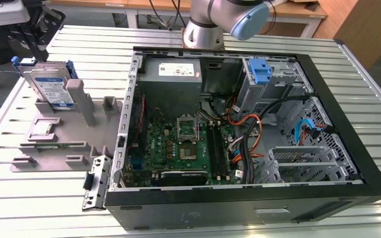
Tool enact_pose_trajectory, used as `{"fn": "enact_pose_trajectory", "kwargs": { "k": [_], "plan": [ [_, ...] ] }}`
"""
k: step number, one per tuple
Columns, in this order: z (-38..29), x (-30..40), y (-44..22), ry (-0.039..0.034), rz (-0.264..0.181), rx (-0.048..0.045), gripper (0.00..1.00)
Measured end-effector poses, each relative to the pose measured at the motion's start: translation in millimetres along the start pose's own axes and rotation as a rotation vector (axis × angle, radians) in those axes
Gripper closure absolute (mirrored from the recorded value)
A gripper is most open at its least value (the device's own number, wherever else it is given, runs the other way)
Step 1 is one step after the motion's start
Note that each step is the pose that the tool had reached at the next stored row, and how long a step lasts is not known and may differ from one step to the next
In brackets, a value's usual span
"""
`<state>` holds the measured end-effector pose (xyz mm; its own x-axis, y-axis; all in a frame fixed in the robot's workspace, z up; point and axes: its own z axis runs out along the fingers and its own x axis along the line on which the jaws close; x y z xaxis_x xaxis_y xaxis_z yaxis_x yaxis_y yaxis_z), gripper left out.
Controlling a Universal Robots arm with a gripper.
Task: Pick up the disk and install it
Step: 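Reach for the disk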
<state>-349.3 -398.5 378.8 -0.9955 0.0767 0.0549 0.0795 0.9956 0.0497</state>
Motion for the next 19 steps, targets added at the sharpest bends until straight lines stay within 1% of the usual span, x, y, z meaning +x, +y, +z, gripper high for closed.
{"fn": "enact_pose_trajectory", "kwargs": {
  "k": [5, 6, 9, 11, 16, 19],
  "plan": [
    [0.2, 0.0, 0.0, 0.0016, 0.0, 0.0, 0.9],
    [0.4, -0.1, 0.0, 0.0038, 0.0, 0.0001, 0.9],
    [1.2, -0.1, -0.1, 0.0152, 0.001, 0.0012, 0.9],
    [1.5, -0.1, -0.1, 0.0203, 0.001, 0.0016, 0.9],
    [2.1, -0.1, -0.1, 0.0278, 0.002, 0.0021, 0.9],
    [2.3, -0.1, -0.1, 0.0302, 0.002, 0.0024, 0.9]
  ]
}}
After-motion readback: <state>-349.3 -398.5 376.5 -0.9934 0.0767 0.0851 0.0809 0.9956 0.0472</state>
